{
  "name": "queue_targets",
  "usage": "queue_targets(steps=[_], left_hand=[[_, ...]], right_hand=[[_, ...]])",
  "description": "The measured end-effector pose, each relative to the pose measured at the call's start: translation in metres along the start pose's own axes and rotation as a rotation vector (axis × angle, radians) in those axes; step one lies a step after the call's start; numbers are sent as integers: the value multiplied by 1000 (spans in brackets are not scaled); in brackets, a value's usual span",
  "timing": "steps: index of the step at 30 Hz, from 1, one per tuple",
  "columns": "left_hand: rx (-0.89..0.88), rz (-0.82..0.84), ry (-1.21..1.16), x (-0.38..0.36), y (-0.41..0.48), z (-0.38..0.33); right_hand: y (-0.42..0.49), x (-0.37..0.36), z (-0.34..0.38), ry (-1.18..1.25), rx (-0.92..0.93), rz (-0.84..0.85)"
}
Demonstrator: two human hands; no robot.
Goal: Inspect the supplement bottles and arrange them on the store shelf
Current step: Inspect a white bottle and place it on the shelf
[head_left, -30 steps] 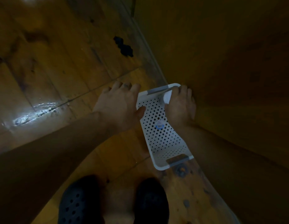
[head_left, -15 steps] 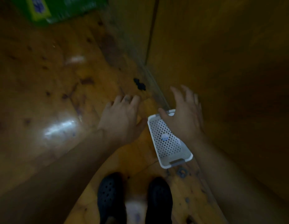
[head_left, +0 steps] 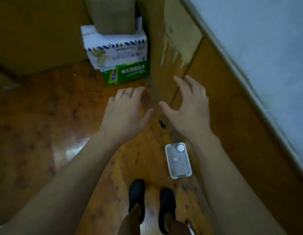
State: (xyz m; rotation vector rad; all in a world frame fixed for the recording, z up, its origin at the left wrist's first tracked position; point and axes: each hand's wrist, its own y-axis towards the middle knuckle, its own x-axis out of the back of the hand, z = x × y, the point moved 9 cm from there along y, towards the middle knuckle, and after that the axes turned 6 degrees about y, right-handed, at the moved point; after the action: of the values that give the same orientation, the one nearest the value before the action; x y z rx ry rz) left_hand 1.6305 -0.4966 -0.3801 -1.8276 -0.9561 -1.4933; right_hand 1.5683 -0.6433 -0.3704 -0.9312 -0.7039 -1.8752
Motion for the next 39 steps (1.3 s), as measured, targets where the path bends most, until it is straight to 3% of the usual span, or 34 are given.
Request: queue_targets(steps=[10,22,30,39], left_hand=[[311,-263,21,182,-119,37],[897,-505,183,293,-369,56],[1314,-650,277,322,-617,29],[1799,-740,359,286,-956,-92]], right_hand=[[-42,91,191,117,375,42],[-198,108,364,276,939,340],[-403,112,460,416,1306,516],[-759,117,489,496,1671,892]])
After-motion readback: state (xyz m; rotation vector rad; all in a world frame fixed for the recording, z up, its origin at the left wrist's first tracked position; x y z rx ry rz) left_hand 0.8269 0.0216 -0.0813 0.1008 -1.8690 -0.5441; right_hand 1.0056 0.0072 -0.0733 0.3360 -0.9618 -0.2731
